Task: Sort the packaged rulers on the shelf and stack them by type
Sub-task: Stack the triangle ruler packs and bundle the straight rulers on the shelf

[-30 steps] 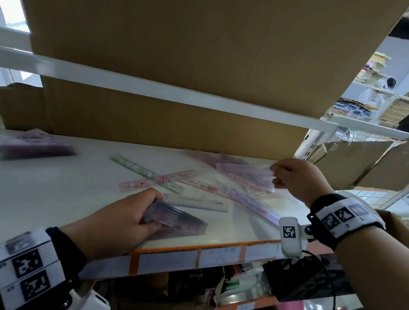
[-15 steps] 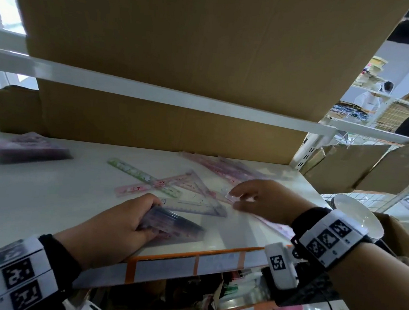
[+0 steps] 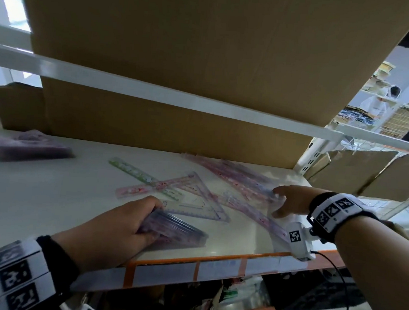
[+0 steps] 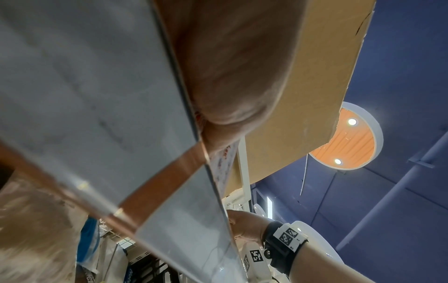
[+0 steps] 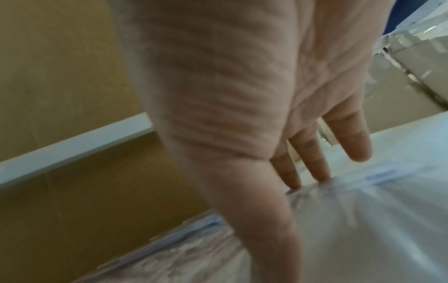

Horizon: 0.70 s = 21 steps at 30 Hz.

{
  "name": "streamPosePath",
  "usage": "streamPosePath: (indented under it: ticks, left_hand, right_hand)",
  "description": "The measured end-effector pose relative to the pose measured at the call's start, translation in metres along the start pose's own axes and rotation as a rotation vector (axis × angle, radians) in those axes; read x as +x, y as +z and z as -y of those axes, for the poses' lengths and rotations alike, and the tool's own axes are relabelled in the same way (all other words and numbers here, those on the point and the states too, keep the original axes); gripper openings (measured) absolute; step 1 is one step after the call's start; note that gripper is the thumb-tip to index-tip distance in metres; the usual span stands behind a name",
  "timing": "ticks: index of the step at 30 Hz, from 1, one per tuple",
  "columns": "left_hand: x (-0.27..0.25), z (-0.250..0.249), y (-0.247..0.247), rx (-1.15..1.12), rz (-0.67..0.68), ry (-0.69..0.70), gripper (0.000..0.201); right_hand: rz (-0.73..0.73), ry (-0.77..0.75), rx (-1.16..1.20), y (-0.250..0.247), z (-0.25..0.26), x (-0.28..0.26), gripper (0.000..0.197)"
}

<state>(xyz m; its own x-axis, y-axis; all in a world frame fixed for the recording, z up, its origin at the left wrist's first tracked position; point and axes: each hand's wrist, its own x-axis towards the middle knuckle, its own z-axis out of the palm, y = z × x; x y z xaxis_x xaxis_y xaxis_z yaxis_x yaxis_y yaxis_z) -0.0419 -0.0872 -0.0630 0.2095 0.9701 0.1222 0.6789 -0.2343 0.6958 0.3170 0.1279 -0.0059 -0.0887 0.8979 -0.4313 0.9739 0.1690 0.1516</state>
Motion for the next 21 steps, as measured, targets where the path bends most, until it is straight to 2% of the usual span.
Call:
streamPosePath:
  ticks: [2, 6, 8, 12, 15, 21]
  left_hand:
    - [0.000, 0.001, 0.000, 0.004, -0.001, 0.002, 0.024]
    - [0.000, 0.000, 0.000, 0.004, -0.002, -0.001, 0.024]
    - [0.000, -0.001, 0.000, -0.004, -0.006, 0.008, 0.024]
    - [0.000, -0.002, 0.000, -0.008, -0.008, 0.010, 0.024]
    - [-0.001, -0.003, -0.001, -0.016, -0.008, 0.001, 0.024]
    - [-0.001, -0.007, -0.001, -0.023, -0.002, -0.008, 0.022]
  right_hand:
    - [-0.027, -0.023, -0.032, 0.000, 0.004, 0.001, 0.085]
    - [-0.108, -0.087, 0.035, 0.002, 0.007, -0.001, 0.053]
    - [-0.120, -0.116, 0.014, 0.003, 0.011, -0.006, 0.044]
    - [-0.147, -0.183, -0.088, 0.003, 0.020, -0.017, 0.040]
    - [-0.156, -0.239, -0.082, 0.003, 0.023, -0.024, 0.038]
    - [-0.266, -0.290, 0.152, 0.002, 0.009, -0.033, 0.030]
